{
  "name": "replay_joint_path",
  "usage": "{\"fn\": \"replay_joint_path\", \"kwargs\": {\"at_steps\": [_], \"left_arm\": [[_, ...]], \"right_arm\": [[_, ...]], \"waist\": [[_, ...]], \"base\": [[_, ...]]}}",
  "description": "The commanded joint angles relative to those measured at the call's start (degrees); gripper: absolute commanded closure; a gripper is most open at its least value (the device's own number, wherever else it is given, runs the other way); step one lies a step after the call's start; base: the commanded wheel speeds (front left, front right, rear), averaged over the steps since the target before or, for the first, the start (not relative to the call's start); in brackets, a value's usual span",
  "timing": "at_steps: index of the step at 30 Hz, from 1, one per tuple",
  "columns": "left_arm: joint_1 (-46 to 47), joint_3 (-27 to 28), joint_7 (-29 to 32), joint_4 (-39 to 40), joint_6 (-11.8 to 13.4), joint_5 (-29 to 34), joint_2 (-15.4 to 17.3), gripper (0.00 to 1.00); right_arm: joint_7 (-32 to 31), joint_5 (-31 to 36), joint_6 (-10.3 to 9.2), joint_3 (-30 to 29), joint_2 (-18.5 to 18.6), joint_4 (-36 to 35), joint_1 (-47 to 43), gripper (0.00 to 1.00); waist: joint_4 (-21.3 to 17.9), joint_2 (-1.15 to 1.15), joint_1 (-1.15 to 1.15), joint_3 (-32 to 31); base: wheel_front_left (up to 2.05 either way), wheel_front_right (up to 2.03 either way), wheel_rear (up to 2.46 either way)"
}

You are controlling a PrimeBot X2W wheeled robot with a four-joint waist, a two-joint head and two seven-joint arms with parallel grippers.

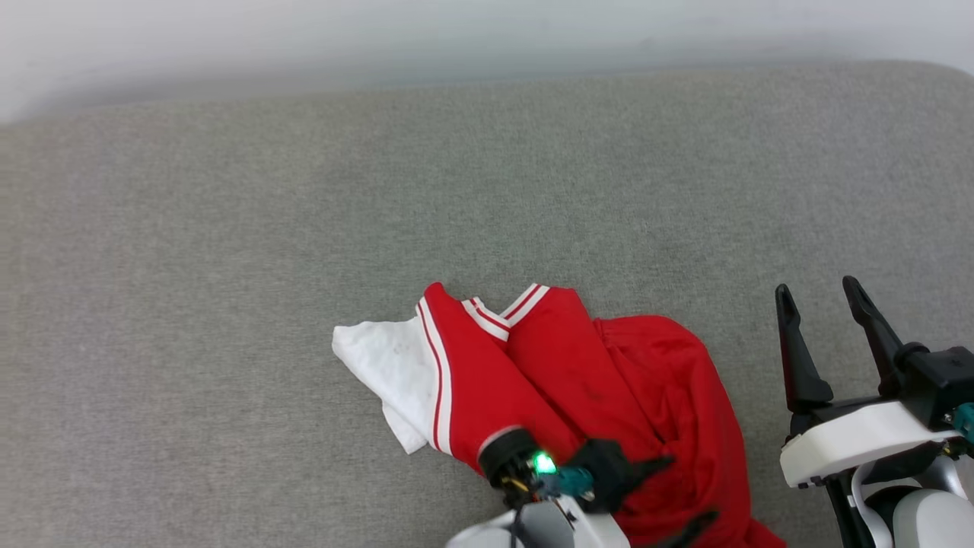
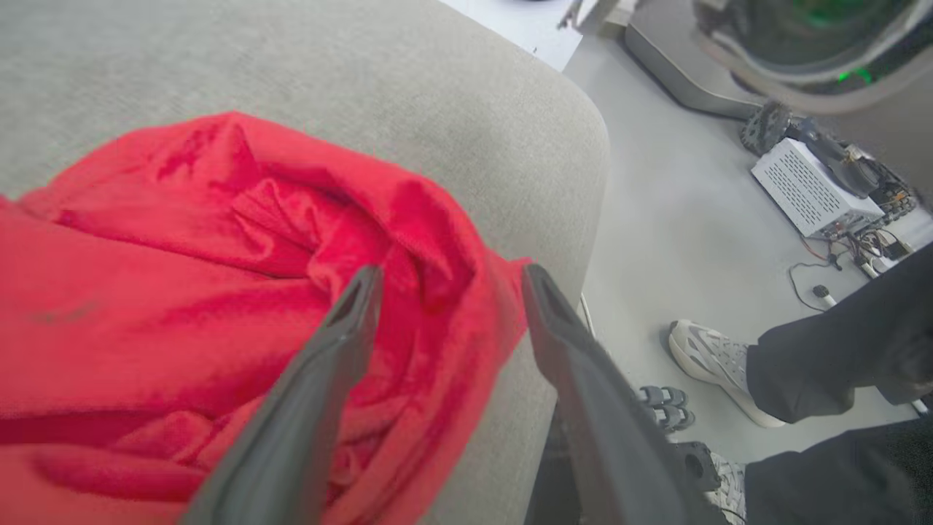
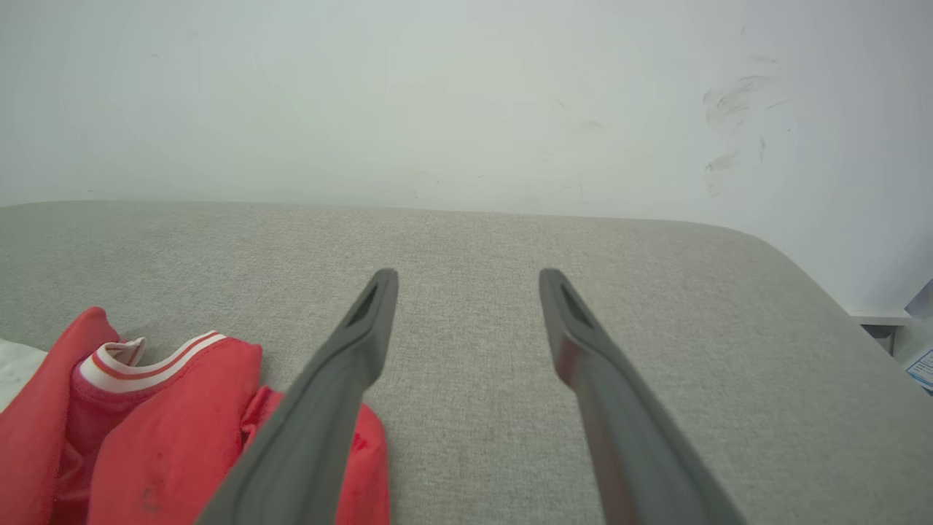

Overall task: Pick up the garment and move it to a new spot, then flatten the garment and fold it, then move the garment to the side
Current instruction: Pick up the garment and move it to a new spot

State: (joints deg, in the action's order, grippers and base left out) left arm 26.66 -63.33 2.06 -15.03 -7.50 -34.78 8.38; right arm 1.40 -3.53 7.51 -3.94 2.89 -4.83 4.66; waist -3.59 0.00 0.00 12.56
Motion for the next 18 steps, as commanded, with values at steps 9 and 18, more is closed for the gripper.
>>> {"fn": "replay_joint_path", "kwargs": {"at_steps": [9, 18], "left_arm": [[-0.5, 8.6, -12.4, 4.1, 7.1, 1.6, 2.8, 0.0], [-4.0, 19.5, -16.9, 5.1, 15.2, 1.1, 6.3, 0.0]], "right_arm": [[-0.8, 0.3, -0.04, -0.6, 0.0, 1.2, -2.4, 0.0], [-1.7, 0.0, -0.04, -0.8, 0.0, 0.5, -5.0, 0.0]], "waist": [[3.3, 0.0, 0.0, -6.9], [4.9, 0.0, 0.0, -10.2]], "base": [[0.0, 0.0, 0.0], [0.0, 0.0, 0.0]]}}
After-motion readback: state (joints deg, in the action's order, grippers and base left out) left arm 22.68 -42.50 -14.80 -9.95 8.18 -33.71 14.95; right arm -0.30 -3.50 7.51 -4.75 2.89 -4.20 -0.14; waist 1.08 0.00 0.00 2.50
